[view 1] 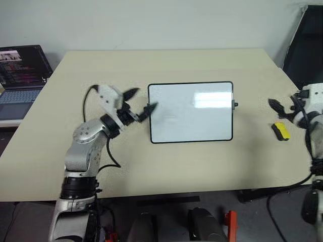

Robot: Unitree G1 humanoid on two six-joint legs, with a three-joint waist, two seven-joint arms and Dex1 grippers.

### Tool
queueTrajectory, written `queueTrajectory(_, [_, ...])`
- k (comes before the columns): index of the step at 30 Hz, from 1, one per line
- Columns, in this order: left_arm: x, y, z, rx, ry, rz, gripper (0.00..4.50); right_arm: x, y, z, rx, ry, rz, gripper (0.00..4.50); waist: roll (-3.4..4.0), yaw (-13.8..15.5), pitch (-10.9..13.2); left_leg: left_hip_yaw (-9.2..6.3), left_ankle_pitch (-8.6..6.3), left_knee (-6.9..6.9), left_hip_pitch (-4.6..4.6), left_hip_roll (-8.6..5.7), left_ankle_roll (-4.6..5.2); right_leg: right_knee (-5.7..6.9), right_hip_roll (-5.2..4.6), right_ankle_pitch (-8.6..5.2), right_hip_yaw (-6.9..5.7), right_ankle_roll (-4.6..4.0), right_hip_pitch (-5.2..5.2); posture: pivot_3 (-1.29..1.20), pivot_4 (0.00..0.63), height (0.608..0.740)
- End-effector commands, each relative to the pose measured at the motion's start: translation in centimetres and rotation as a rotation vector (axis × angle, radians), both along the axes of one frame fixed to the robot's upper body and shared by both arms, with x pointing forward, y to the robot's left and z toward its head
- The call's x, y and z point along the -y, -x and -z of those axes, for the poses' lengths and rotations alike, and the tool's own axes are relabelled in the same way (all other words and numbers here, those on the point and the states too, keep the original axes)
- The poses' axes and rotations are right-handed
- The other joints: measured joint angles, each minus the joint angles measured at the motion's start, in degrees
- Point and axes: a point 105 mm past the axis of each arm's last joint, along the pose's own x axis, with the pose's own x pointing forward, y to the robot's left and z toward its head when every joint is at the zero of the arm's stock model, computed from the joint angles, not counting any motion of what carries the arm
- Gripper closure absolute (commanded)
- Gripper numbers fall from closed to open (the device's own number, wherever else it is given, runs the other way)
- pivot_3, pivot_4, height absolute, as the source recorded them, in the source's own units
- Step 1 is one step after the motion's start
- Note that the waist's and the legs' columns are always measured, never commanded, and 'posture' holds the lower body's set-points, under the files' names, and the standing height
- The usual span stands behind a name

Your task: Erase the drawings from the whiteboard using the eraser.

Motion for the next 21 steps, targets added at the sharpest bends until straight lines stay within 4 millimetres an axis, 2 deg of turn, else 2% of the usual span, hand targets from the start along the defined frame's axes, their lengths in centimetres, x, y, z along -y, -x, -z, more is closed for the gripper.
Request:
queueTrajectory(1, [-3.6,-1.1,0.0,0.049,0.057,-0.256,0.00,-0.4,-0.1,1.7,0.043,-0.051,0.045,0.02,0.00,0.33,0.00,0.01,0.00,0.00,-0.02,-0.03,0.00,-0.01,-0.06,0.03,0.00,0.03,-0.01,0.00,0.150,0.740])
queueTrajectory(6, [-3.5,-1.6,4.6,-0.033,-0.003,-0.311,0.00,-1.5,-0.3,4.2,0.040,-0.119,0.060,0.02,0.03,1.53,0.01,0.12,-0.01,-0.02,-0.10,-0.15,-0.03,-0.01,-0.22,0.08,0.01,0.08,-0.09,0.00,0.150,0.740])
queueTrajectory(10, [-3.7,-1.9,6.9,-0.076,-0.007,-0.331,0.00,-3.2,-0.3,5.8,0.036,-0.116,0.043,0.02,0.02,1.59,0.01,0.07,-0.02,-0.02,-0.09,-0.14,-0.06,0.00,-0.21,0.07,-0.06,0.08,-0.08,0.00,0.150,0.740])
queueTrajectory(12, [-2.9,-2.2,8.3,-0.109,-0.002,-0.333,0.00,-3.7,-0.2,6.9,0.013,-0.136,0.043,0.02,0.04,1.47,0.00,0.07,-0.02,-0.02,-0.07,-0.11,-0.06,0.03,-0.18,0.08,-0.05,0.08,-0.08,0.00,0.150,0.740])
queueTrajectory(15, [-1.8,-2.5,9.1,-0.118,-0.013,-0.312,0.00,-4.0,-0.2,7.3,0.011,-0.159,0.047,0.02,0.05,1.41,0.00,0.10,-0.02,0.00,-0.05,-0.12,-0.06,0.06,-0.18,0.08,-0.02,0.08,-0.08,0.00,0.150,0.740])
queueTrajectory(21, [-1.6,-2.8,9.7,-0.121,-0.034,-0.300,0.00,-4.7,-0.4,8.4,-0.007,-0.154,0.057,0.02,0.05,1.33,-0.01,0.08,-0.02,-0.01,-0.03,-0.12,-0.06,0.09,-0.16,0.08,-0.02,0.08,-0.08,0.00,0.150,0.740])
